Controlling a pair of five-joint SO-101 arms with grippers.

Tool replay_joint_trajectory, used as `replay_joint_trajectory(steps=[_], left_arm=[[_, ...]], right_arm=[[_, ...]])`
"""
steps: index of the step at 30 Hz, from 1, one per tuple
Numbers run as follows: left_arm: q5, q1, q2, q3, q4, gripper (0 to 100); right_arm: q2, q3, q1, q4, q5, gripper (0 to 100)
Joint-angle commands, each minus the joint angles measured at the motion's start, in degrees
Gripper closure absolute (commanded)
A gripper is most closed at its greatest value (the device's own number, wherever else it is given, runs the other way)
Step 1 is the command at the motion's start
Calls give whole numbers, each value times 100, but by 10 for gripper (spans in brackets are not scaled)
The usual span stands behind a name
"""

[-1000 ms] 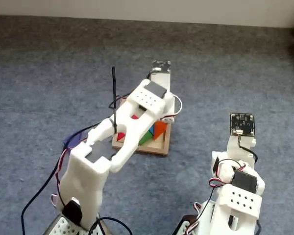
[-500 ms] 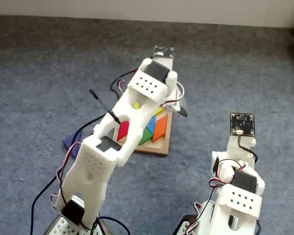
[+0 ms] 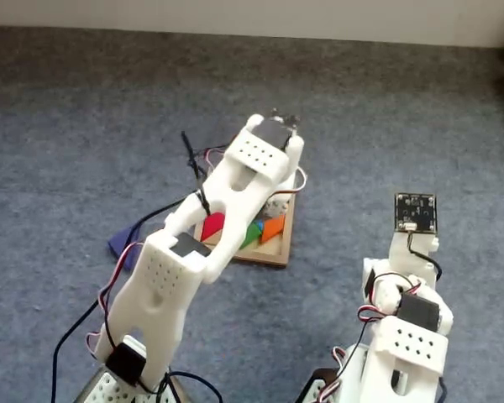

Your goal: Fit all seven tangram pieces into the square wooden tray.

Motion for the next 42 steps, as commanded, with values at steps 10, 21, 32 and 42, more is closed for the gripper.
replay_joint_trajectory(steps=[10,21,32,42], left_arm=[[-44,171,13,-796,-35,994],[-44,743,462,-760,-9,994],[-53,154,980,-1429,-615,994],[-62,4,910,-2598,-378,994]], right_arm=[[-110,312,31,-418,-35,961],[-110,303,31,-418,-44,961],[-110,303,31,-418,-44,961],[-110,338,31,-418,-44,961]])
